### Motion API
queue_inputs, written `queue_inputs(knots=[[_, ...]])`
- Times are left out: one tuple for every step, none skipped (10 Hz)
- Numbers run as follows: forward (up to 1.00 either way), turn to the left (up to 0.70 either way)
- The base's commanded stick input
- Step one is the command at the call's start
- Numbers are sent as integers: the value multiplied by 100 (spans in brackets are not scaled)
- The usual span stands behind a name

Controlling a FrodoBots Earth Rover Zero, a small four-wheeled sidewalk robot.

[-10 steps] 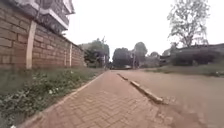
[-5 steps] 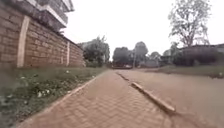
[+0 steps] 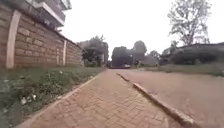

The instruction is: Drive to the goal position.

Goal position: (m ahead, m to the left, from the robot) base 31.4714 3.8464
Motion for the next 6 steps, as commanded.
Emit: queue_inputs(knots=[[70, 2], [70, 2], [70, 2], [70, 2], [70, 2], [70, 2]])
